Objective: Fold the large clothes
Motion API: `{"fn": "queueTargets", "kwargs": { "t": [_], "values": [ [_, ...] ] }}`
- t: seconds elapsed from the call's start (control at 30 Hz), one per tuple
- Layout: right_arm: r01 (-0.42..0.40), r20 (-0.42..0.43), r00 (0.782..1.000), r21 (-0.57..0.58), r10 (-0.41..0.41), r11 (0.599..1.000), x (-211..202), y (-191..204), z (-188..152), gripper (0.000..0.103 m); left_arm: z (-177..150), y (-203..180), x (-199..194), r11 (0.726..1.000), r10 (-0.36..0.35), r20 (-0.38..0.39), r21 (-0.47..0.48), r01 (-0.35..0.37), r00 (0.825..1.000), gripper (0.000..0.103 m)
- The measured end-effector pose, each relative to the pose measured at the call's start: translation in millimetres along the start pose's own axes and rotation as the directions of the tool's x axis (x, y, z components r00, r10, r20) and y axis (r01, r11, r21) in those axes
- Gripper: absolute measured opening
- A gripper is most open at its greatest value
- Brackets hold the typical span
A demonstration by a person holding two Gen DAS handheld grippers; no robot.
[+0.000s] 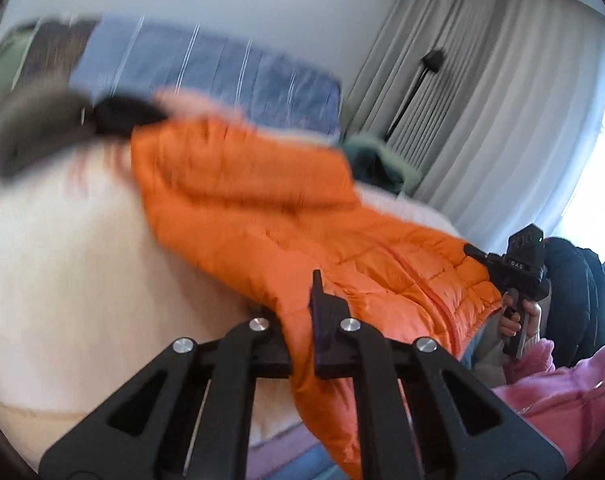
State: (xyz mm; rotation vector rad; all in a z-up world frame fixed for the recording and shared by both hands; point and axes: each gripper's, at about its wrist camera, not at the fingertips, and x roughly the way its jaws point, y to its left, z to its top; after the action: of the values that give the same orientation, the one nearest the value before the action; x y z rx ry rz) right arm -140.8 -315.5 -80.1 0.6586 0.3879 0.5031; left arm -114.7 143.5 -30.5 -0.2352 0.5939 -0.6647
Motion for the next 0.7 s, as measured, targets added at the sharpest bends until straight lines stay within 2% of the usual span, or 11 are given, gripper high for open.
{"fn": "queueTargets", "kwargs": {
  "t": [0.13, 0.2, 0.3, 0.43, 0.57, 0.7],
  "values": [
    [-0.032, 0.092, 0.995, -0.067, 0.038, 0.997, -34, 27, 13, 0.002, 22, -22, -32, 0.997, -0.018, 0.115, 0.073, 0.009, 0.993, 0.005],
    [-0.001, 0.118, 0.993, -0.142, 0.017, 0.99, -46, 46, 15, 0.002, 28, -31, -48, 0.995, -0.019, 0.156, 0.101, 0.003, 0.988, 0.005],
    [0.037, 0.124, 0.992, -0.189, -0.014, 0.981, -48, 57, 15, 0.002, 32, -45, -65, 0.988, -0.005, 0.198, 0.155, -0.026, 0.98, 0.006],
    [0.056, 0.096, 0.995, -0.157, -0.042, 0.986, -23, 44, 24, 0.002, 32, -38, -61, 0.99, 0.017, 0.187, 0.136, -0.043, 0.982, 0.007],
    [0.101, 0.075, 0.993, -0.159, -0.09, 0.982, 21, 31, 40, 0.002, 37, -12, -35, 0.994, 0.072, 0.133, 0.072, -0.082, 0.989, 0.011],
    [0.146, 0.047, 0.989, -0.132, -0.141, 0.98, 71, 6, 61, 0.003, 62, 18, 7, 0.993, 0.107, 0.094, 0.049, -0.112, 0.99, 0.011]
  ]
}}
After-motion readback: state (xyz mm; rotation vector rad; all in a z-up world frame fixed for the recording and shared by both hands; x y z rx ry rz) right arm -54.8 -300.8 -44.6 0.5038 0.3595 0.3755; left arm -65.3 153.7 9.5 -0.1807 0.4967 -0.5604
